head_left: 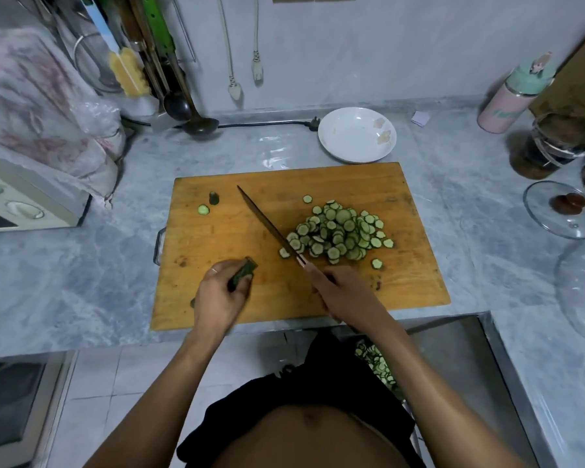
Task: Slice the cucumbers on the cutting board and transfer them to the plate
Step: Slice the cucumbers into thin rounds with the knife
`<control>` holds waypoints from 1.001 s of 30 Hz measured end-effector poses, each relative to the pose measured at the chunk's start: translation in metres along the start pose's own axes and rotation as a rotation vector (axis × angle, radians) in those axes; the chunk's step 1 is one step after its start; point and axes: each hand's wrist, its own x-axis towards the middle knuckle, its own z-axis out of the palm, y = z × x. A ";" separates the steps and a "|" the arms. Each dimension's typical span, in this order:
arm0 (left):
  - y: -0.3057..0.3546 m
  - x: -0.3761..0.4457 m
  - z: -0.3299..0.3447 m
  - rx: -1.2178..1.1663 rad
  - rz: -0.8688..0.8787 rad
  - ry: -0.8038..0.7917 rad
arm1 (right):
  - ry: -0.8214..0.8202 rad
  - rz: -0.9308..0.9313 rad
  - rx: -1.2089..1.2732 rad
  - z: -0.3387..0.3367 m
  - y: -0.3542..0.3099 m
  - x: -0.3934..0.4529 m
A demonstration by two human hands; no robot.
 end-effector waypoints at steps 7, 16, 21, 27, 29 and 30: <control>-0.006 -0.007 0.009 0.080 0.019 0.109 | -0.111 -0.043 -0.047 0.025 -0.005 -0.015; -0.002 -0.009 0.017 0.290 0.086 0.136 | -0.112 -0.058 -0.259 0.041 -0.017 -0.023; -0.005 -0.009 0.019 0.273 0.075 0.142 | -0.130 -0.013 -0.229 0.041 -0.024 -0.024; -0.010 -0.008 0.022 0.217 0.119 0.140 | -0.180 0.010 -0.213 0.033 -0.035 -0.022; -0.011 -0.008 0.022 0.210 0.127 0.134 | -0.192 0.013 -0.213 0.031 -0.036 -0.022; -0.011 -0.008 0.023 0.207 0.126 0.129 | -0.198 0.020 -0.211 0.031 -0.036 -0.022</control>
